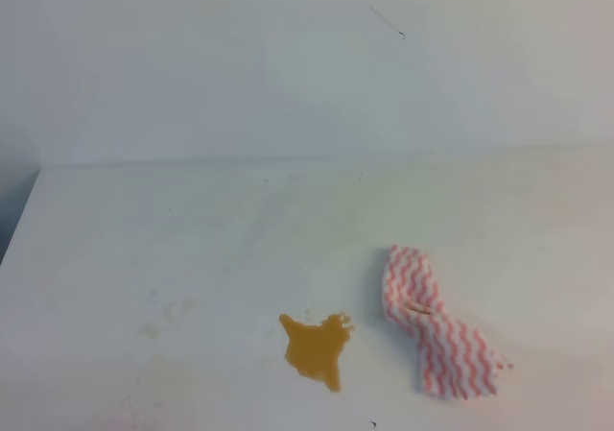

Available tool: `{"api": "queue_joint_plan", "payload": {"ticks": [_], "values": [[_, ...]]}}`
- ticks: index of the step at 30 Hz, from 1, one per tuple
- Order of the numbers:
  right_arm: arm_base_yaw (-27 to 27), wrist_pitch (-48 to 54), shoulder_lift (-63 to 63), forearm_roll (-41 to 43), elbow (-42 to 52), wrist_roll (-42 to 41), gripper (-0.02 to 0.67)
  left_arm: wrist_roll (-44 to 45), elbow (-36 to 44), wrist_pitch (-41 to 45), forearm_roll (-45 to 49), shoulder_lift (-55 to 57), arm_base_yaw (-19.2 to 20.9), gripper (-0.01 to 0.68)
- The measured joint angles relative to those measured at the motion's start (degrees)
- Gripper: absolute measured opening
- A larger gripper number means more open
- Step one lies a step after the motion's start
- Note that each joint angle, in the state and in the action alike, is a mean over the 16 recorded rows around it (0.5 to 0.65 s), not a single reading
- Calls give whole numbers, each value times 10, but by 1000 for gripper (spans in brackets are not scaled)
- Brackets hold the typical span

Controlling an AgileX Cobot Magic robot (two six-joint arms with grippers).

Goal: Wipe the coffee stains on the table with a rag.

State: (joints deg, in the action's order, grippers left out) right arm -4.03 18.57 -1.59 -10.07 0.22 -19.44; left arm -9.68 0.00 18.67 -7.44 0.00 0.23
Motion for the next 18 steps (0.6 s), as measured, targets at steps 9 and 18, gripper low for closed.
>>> {"api": "queue_joint_plan", "payload": {"ticks": [9,18], "values": [[0,0,1,0,0,0,-4,0,0,0,0,0,0,-1],[0,0,1,0,1,0,-4,-1,0,0,0,0,0,-1]]}}
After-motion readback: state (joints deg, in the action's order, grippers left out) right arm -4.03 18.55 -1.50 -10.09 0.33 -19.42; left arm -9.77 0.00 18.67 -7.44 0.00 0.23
